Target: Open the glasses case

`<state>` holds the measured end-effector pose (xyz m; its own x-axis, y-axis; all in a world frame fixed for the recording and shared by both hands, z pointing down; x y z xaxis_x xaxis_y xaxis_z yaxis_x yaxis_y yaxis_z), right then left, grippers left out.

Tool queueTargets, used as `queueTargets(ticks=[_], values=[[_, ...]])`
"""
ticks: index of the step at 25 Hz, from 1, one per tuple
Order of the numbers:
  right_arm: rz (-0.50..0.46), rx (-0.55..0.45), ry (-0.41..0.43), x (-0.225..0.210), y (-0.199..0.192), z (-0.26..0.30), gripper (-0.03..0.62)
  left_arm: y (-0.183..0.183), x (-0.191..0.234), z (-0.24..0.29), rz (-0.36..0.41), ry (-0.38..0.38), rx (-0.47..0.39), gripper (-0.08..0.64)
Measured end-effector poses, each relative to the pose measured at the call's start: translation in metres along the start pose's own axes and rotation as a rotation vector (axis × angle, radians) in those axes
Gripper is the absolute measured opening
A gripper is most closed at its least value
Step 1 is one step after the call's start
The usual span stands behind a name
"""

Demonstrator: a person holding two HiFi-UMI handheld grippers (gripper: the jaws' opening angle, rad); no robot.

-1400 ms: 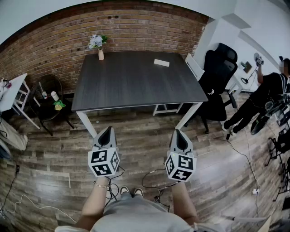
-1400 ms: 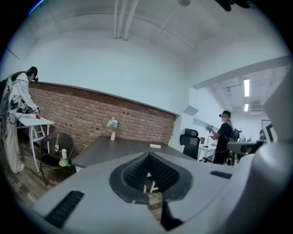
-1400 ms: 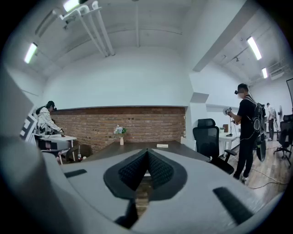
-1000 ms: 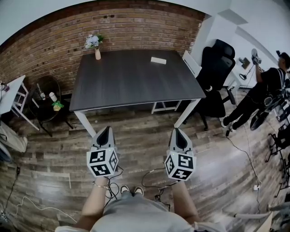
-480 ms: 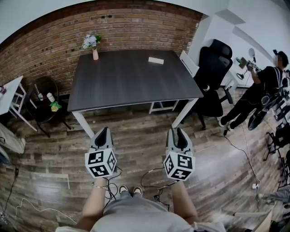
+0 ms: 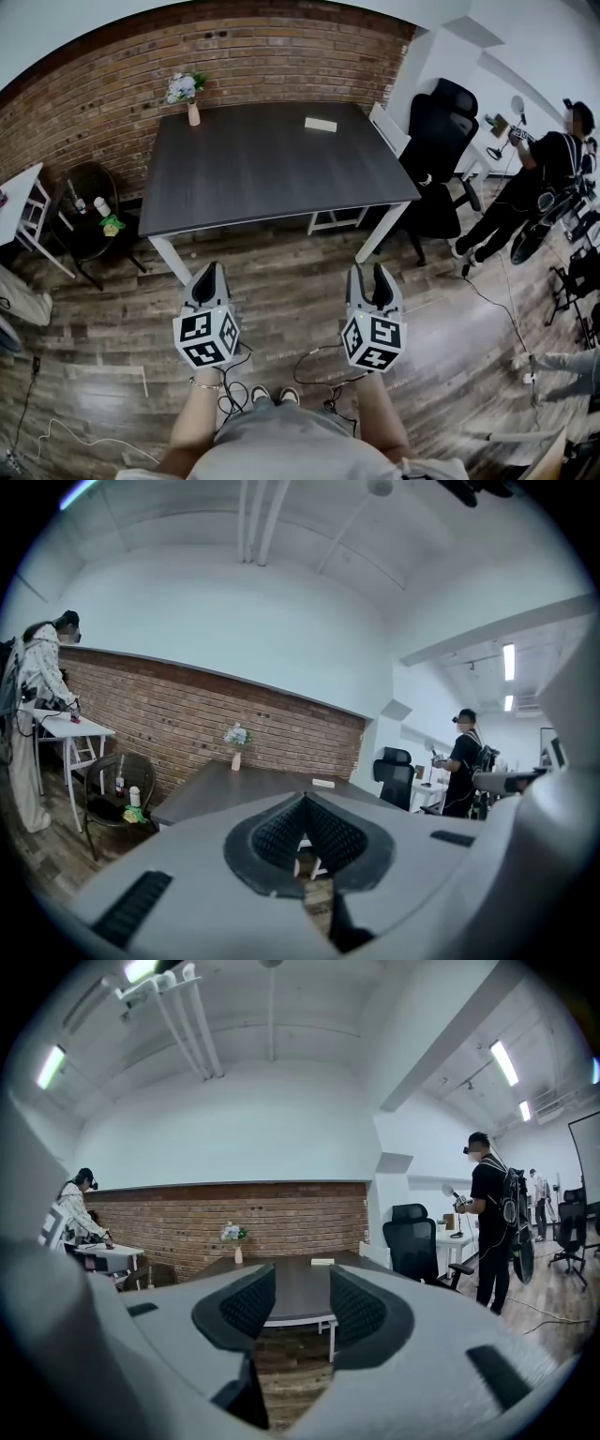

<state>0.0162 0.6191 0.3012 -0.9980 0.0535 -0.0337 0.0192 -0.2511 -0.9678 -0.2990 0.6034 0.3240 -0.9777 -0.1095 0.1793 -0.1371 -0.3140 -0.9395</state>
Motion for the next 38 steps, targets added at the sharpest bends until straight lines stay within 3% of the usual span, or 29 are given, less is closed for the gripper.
queueTargets(ticks=[12, 38], values=[[0.029, 0.014, -0.047, -0.016, 0.002, 0.034, 0.179, -0.001, -0.005, 0.06, 0.03, -0.072, 0.065, 0.002], [0.0, 0.031, 0.057, -0.154, 0.073, 0.288, 0.178, 0.071, -0.1, 0.319, 0.01, -0.005, 0.034, 0.002]])
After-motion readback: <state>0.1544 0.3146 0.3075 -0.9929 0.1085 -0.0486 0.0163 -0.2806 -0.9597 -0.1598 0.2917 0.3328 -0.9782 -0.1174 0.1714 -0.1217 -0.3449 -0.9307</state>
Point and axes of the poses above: the fingertips, and each gripper's own axes: z forward along the fingers, x to its left, y out of its top, the point moved 7 cm from there along -z, backward along the fingers, and after that the axes turned 8 degrees about x, right-handed, at the moved point
